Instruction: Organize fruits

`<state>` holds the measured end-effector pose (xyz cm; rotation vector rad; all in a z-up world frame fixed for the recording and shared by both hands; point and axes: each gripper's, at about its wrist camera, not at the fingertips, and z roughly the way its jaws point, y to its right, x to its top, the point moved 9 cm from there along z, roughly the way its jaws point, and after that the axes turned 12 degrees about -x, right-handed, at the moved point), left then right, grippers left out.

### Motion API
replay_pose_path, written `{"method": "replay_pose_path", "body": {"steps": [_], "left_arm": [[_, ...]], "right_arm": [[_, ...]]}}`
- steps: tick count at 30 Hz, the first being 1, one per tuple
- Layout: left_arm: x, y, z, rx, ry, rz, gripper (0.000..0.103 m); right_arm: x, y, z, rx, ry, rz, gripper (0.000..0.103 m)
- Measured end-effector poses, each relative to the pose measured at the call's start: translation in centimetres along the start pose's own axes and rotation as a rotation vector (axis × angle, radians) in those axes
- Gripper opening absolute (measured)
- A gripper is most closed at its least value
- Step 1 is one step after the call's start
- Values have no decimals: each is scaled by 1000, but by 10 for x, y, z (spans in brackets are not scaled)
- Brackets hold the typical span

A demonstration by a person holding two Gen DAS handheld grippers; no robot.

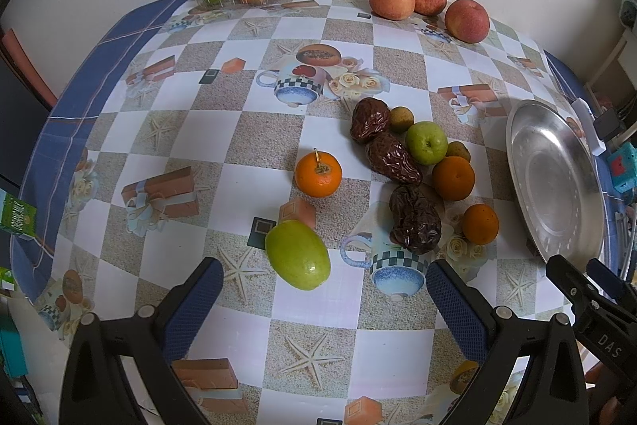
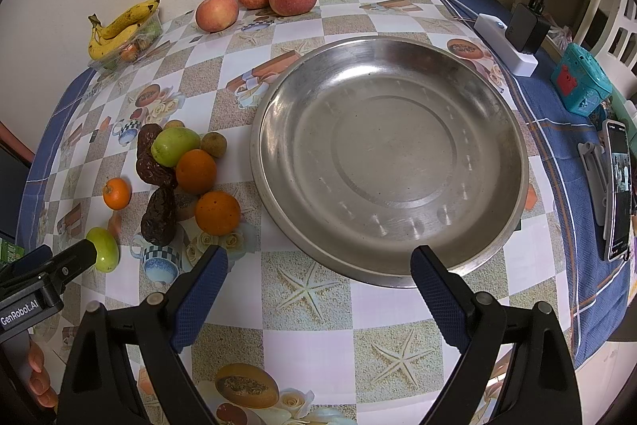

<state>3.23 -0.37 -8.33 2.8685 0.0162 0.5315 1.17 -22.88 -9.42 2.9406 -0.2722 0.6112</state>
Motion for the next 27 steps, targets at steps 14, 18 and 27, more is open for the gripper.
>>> {"method": "replay_pose_path", "body": {"steps": [14, 18, 27], "left_arm": [[0, 5, 0, -3, 0, -1, 103], [-1, 5, 0, -3, 1, -1, 103], [-1, 9, 2, -9, 2, -2, 103]], "right_arm": [[0, -1, 0, 1, -1, 0, 93], [0, -1, 0, 1, -1, 0, 93], [0, -1, 0, 1, -1, 1, 93]]}}
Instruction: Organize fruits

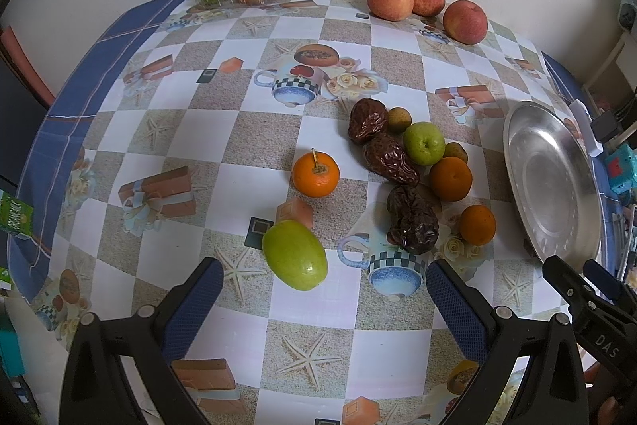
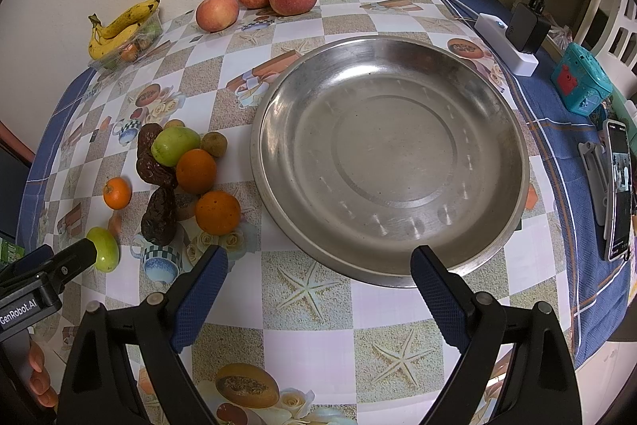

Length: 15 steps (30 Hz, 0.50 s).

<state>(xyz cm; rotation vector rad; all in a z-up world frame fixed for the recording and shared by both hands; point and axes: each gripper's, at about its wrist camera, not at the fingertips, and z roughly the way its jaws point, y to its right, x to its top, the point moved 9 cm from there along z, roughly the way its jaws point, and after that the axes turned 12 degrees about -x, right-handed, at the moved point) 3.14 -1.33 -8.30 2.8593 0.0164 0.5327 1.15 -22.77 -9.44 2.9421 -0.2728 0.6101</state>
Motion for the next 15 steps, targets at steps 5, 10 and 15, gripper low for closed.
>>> {"method": "replay_pose_path", "body": {"steps": [5, 10, 15], "left_arm": [[0, -3, 0, -4, -2, -3, 103], [1, -4, 1, -9, -3, -3, 103], [1, -4, 1, -9, -2, -3, 103]], "right_arm": [[0, 0, 0, 0, -1, 0, 93], [0, 0, 0, 0, 0, 0, 93], [1, 1, 1, 0, 0, -1, 93]]}}
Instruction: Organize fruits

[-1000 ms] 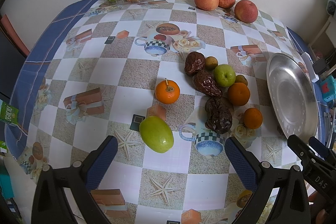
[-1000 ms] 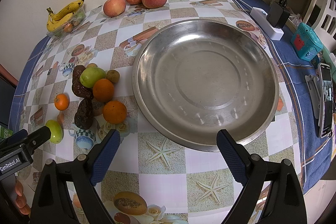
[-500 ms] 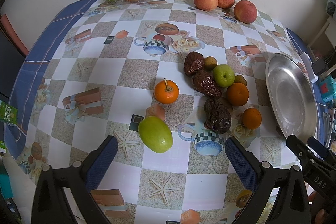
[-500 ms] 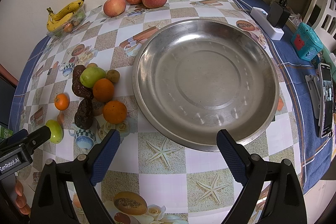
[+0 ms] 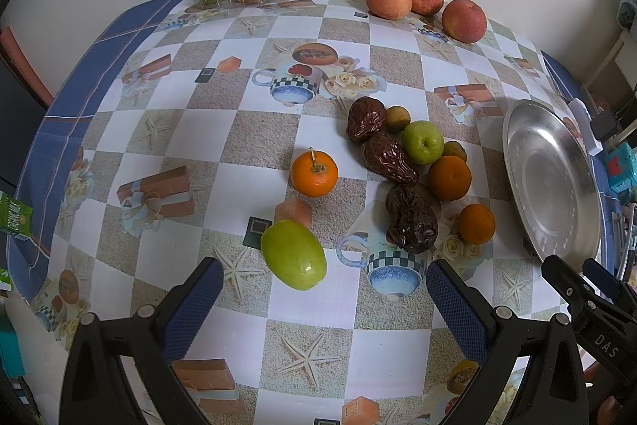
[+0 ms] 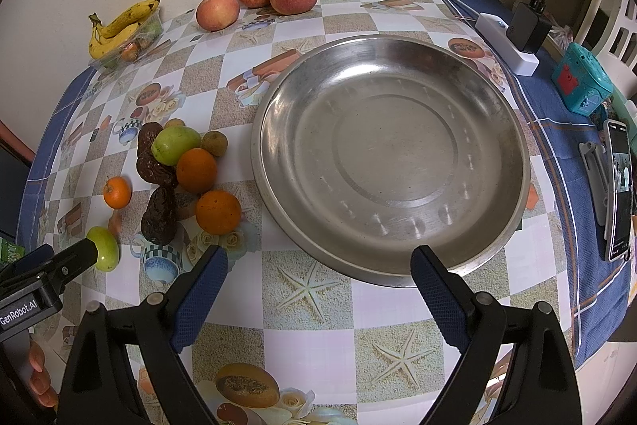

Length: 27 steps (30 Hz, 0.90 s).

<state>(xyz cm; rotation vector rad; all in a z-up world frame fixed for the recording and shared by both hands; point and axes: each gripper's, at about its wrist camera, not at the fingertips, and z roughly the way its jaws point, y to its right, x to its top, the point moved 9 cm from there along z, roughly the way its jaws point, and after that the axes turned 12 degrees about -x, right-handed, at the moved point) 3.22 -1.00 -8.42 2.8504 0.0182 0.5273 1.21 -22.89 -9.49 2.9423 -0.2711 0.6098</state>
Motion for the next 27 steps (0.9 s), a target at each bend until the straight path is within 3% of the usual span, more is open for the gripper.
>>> {"method": "replay_pose_path", "body": {"steps": [5, 10, 14, 16, 17, 18, 19, 21, 24, 27], "left_arm": [[3, -3, -1, -8, 16, -10, 103], [23, -18, -12, -37, 129, -24, 103], [33, -37, -16, 10, 179, -38, 103], [32, -44, -12, 13, 164, -59, 103], [29, -47, -7, -10, 131, -80, 103], [27, -48, -3, -40, 112, -102, 103], [24, -50, 1, -66, 95, -128, 103], [19, -53, 10, -89, 59, -166, 102], [13, -49, 20, -104, 18, -179, 87], [6, -47, 30, -120, -22, -196, 84]], "right_arm": [[2, -1, -1, 10, 8, -4, 93], [9, -33, -13, 130, 67, -40, 93], [19, -60, -14, 180, 73, -71, 93], [22, -69, -13, 200, 61, -74, 92], [23, -72, -11, 203, 57, -78, 84], [24, -75, -9, 205, 52, -85, 68], [24, -76, -7, 206, 45, -91, 63], [24, -81, 0, 197, 28, -104, 60], [21, -84, 11, 181, -3, -123, 49], [17, -86, 22, 174, -37, -128, 45]]}}
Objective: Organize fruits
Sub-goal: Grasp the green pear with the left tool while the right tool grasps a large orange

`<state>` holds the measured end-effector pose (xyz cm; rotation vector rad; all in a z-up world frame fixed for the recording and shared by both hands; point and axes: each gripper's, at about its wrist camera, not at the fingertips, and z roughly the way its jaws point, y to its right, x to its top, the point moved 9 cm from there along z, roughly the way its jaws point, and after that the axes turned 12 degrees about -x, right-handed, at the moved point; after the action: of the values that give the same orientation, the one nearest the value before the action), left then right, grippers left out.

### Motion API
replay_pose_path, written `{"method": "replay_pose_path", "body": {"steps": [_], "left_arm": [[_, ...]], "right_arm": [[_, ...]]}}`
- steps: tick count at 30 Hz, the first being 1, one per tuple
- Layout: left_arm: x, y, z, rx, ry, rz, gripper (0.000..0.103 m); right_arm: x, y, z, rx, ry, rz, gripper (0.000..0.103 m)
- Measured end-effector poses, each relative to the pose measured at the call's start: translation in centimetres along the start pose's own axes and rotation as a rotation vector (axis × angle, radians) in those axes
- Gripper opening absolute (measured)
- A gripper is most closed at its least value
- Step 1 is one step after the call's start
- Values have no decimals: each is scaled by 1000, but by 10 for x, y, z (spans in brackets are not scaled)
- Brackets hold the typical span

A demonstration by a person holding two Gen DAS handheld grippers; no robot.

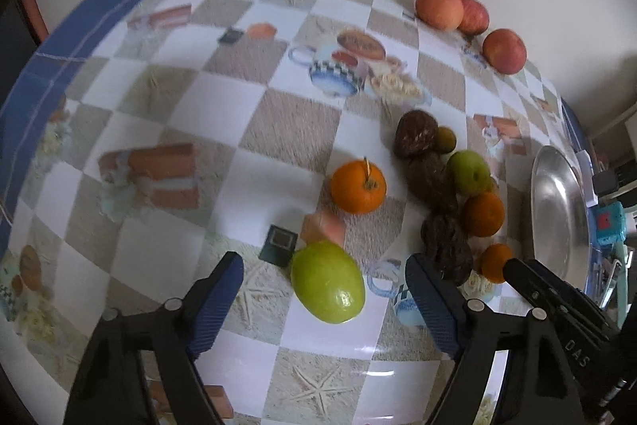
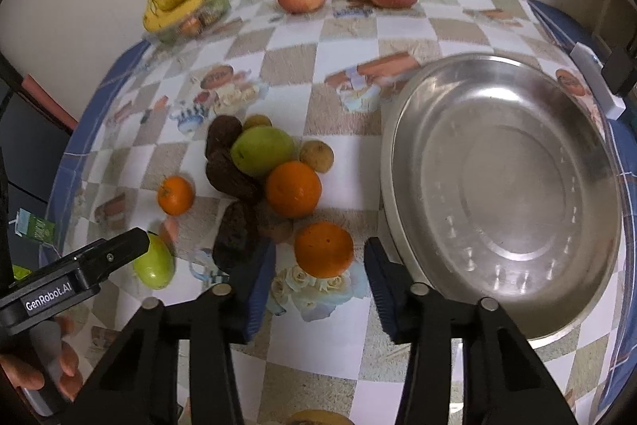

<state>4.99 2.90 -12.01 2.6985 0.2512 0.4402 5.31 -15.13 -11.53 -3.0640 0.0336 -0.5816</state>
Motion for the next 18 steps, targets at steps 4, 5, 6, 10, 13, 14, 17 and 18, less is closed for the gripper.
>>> {"method": "replay_pose_path", "body": {"steps": [4, 5, 6, 10, 13, 14, 17, 18], "left_arm": [[-2, -2, 8, -11, -26, -21, 75], [-3, -2, 10, -13, -35, -24, 73], [-3, -2, 11, -15, -42, -25, 68], [-5, -2, 16, -24, -65, -32, 46], [-6, -3, 15, -23, -66, -32, 45], [-7, -4, 14, -26, -64, -34, 45], [-6, -6, 11, -38, -57, -51, 45], [-5, -6, 10, -40, -50, -52, 44]], "right_arm": [[-2, 1, 11, -7, -32, 5, 43], [-2, 0, 13, -10, -39, 4, 42], [-3, 0, 16, -12, -46, 2, 40], [-3, -3, 18, -11, -50, -6, 37], [-4, -4, 17, -12, -49, -17, 36], [-4, -5, 17, -10, -48, -16, 36], [-3, -5, 15, -8, -43, -9, 36], [-2, -5, 13, -9, -38, -7, 35]]}}
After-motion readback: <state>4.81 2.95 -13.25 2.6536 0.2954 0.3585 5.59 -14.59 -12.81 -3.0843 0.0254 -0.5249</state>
